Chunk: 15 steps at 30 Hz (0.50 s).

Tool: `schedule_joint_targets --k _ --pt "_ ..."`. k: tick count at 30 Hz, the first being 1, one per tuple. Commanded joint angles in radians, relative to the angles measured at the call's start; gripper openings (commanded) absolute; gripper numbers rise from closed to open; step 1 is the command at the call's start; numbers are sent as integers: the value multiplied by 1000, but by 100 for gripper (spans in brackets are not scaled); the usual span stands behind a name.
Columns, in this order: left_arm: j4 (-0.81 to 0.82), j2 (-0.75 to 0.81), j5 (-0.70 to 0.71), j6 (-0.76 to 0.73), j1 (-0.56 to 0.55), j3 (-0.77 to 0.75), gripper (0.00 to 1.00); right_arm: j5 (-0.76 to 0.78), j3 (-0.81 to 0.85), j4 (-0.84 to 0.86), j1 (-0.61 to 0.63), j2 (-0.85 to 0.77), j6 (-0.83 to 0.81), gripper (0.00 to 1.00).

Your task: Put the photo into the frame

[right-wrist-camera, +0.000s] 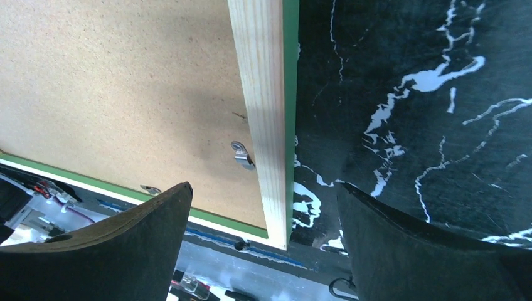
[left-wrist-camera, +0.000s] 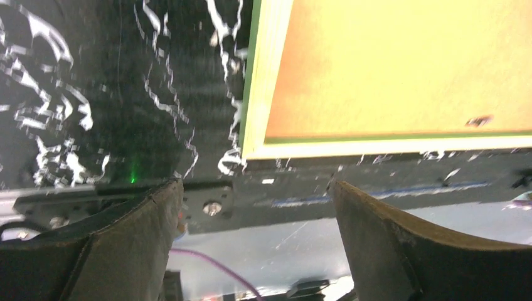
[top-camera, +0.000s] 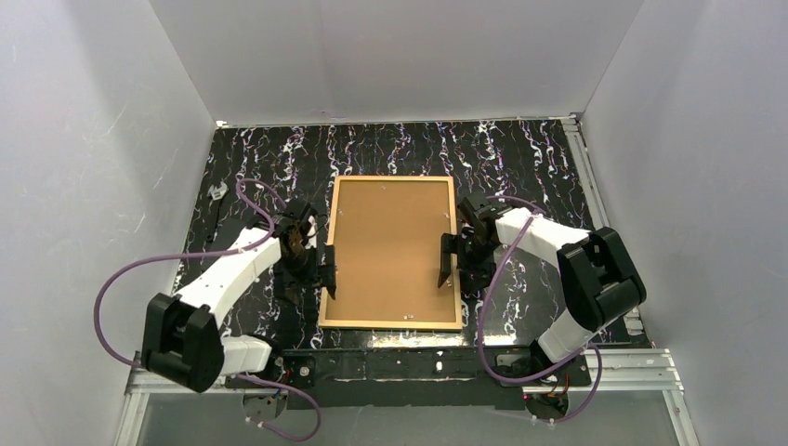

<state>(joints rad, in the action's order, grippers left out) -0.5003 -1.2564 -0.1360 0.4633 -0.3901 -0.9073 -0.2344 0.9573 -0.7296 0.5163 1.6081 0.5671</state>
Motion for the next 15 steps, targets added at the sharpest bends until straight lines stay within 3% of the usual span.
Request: schedule_joint_targets --k 1,9,15 --pt "91 -94 -87 -24 62 59 88 -58 -41 101 0 -21 36 94" --pt "316 -252 -222 50 68 143 86 -90 -89 159 8 -8 54 93" --pt "400 -204 -254 109 49 237 83 -107 -110 171 60 -20 78 92"
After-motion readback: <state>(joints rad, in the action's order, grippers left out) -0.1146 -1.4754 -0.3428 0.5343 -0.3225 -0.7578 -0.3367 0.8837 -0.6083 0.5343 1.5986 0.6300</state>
